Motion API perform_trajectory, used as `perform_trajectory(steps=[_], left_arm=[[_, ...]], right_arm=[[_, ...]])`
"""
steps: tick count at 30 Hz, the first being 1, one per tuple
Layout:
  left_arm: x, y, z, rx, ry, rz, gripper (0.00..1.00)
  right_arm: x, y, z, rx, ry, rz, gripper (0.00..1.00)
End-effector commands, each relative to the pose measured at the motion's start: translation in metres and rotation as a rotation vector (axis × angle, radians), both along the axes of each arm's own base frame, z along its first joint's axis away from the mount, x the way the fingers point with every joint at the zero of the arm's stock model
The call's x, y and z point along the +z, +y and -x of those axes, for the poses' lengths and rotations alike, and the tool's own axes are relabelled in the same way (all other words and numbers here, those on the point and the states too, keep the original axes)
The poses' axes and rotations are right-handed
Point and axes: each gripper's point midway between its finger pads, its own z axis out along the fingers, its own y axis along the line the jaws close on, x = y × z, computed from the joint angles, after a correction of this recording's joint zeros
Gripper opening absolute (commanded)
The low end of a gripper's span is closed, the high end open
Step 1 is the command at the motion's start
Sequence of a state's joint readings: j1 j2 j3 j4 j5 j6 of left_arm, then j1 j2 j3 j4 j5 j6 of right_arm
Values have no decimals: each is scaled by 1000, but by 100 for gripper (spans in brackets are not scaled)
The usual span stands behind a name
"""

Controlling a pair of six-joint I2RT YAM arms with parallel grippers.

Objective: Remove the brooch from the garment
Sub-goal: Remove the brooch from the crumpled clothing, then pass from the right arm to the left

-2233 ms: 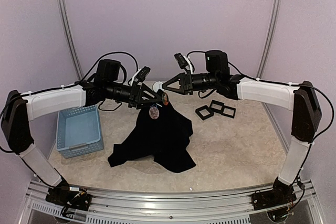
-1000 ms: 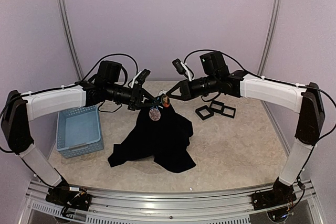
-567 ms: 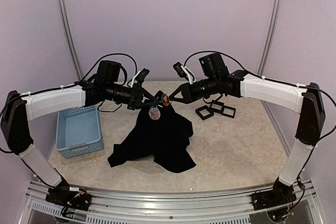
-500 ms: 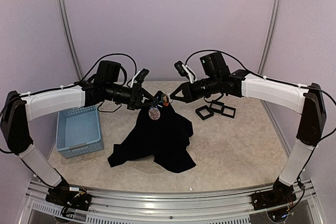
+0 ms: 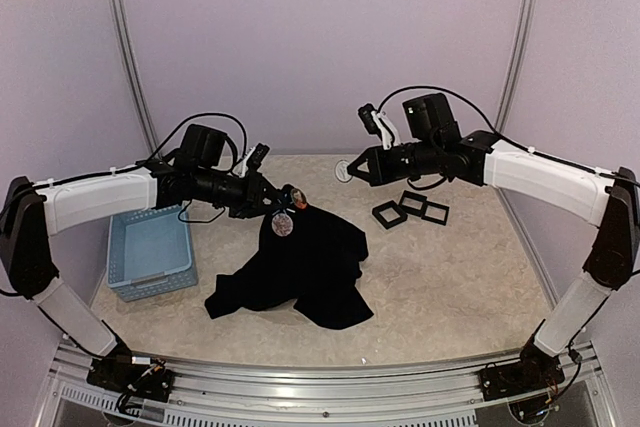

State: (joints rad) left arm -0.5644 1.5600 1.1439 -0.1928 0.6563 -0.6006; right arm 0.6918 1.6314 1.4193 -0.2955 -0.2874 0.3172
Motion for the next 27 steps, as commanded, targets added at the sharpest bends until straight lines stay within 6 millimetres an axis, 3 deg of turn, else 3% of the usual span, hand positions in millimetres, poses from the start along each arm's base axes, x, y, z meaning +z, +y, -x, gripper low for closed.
perform_trajectory(steps=[1, 4, 9, 14, 17, 21, 24, 27], left_arm=[[-9, 23, -15, 129, -22, -106, 32], [-10, 37, -27, 194, -90, -191, 57], [1, 63, -51, 357, -206, -287, 78], [30, 62, -64, 411, -301, -248, 86], [51, 48, -69, 399, -341, -201, 86], [83, 14, -67, 312, -377, -107, 87], [106, -20, -53, 154, -387, 24, 86], [120, -42, -45, 70, -380, 127, 86]], right_arm=[[16, -36, -14, -82, -2, -22, 0], [27, -53, -17, -91, -3, -42, 0], [29, -68, -14, -73, 28, -73, 0], [37, -71, -18, -30, 22, -106, 0], [46, -73, -28, -3, 23, -152, 0], [55, -65, -37, 72, 28, -210, 0], [61, -50, -30, 183, 62, -274, 0], [66, -40, -22, 282, 96, -335, 0]])
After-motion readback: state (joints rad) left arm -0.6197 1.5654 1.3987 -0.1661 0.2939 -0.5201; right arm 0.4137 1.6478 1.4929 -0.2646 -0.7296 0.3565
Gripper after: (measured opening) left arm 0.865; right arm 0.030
